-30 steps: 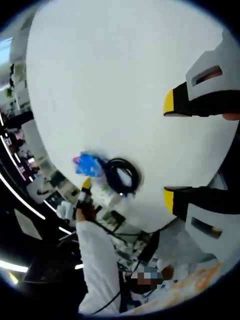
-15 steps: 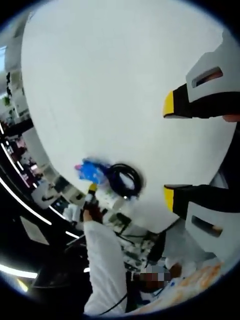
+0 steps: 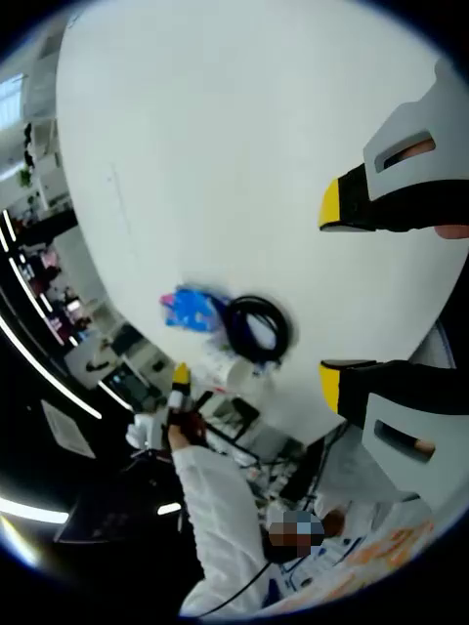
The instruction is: Arrange the tabletop items into an orderly group along one side of the table until the central work area is clear of visible clutter.
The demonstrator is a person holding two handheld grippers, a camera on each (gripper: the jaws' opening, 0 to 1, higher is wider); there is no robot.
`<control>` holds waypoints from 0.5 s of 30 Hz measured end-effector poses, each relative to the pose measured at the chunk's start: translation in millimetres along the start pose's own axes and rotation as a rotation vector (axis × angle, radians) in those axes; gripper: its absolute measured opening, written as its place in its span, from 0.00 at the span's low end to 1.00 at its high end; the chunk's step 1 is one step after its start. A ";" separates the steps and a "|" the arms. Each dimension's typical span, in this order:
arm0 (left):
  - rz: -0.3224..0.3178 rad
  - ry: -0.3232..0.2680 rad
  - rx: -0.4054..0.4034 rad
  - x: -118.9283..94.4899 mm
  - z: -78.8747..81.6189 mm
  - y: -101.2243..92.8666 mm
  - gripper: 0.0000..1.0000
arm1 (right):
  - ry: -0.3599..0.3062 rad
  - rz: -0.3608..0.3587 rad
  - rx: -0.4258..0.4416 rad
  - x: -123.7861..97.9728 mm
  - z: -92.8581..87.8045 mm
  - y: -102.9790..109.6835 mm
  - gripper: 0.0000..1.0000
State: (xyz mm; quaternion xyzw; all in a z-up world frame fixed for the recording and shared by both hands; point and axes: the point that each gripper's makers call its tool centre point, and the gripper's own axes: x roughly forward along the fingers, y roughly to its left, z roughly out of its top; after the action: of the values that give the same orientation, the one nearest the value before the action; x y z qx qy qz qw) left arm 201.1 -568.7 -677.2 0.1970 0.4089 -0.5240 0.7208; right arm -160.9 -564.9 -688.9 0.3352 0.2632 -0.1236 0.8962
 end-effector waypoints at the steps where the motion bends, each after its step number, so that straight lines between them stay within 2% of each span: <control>1: -0.003 -0.011 -0.001 -7.7 -0.8 -0.6 0.20 | 0.000 0.001 -0.004 -0.2 0.6 0.1 0.51; 7: 0.005 -0.088 -0.010 -45.9 -2.9 -1.1 0.20 | -0.012 0.020 -0.047 -8.1 2.8 3.5 0.51; 11: 0.004 -0.112 -0.009 -61.7 -9.8 -0.3 0.20 | -0.017 0.029 -0.052 -15.2 -2.0 6.6 0.50; 15: 0.015 -0.163 -0.012 -76.8 -17.3 0.0 0.20 | -0.024 0.032 -0.052 -21.3 -4.1 6.5 0.50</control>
State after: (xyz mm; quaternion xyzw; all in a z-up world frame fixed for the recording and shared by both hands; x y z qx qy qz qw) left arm 185.5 -510.8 -626.2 0.1525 0.3506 -0.5302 0.7568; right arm -177.6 -556.4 -676.2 0.3145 0.2500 -0.1066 0.9095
